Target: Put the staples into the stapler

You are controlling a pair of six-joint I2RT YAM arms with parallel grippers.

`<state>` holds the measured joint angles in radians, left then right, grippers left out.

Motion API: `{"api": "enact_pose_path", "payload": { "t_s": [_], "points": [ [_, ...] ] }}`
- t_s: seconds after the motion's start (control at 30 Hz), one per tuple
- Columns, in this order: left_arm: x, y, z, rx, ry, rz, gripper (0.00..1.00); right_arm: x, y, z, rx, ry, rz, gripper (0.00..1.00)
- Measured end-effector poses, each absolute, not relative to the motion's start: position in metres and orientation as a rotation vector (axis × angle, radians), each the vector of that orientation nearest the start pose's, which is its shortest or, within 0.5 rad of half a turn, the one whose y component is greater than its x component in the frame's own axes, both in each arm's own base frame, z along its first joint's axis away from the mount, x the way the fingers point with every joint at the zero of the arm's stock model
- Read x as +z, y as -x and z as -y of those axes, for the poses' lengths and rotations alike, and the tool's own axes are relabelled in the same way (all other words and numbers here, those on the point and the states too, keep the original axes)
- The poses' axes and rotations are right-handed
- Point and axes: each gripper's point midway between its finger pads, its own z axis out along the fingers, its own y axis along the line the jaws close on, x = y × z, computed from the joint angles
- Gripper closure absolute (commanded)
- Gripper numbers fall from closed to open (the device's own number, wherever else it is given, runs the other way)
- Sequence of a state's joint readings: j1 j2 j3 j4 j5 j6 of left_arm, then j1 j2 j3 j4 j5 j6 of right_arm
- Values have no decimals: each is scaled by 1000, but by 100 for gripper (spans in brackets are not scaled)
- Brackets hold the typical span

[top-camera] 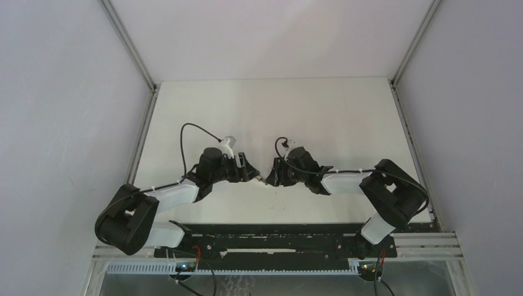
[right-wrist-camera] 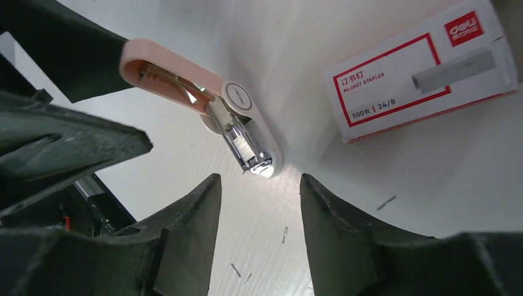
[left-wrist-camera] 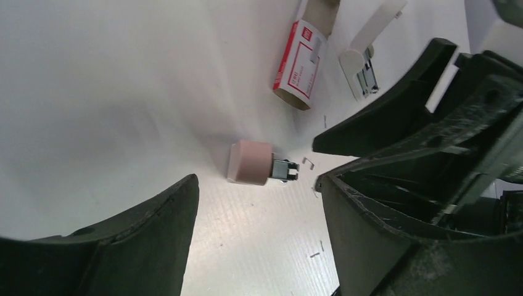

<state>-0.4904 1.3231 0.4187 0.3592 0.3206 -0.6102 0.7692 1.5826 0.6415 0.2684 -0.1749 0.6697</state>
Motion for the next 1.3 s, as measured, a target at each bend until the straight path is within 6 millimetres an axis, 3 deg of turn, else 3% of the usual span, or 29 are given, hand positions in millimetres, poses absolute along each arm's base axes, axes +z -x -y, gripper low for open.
{"api": "enact_pose_path", "payload": {
  "t_s": [0.2, 0.43, 0.83, 1.3],
  "points": [
    [65, -254, 236, -982, -119, -2236, 25, 23, -231, -314, 943, 217, -2454, 56],
    [63, -257, 235, -924, -145, -2220, 25, 22, -232, -325, 974, 219, -2454, 57],
    [82, -261, 237, -855, -221, -2124, 25, 21, -235, -331, 993, 209, -2448, 61],
    [93, -245, 256, -903, -311, -2083, 25, 20, -238, -331, 983, 192, -2449, 63]
  ]
}}
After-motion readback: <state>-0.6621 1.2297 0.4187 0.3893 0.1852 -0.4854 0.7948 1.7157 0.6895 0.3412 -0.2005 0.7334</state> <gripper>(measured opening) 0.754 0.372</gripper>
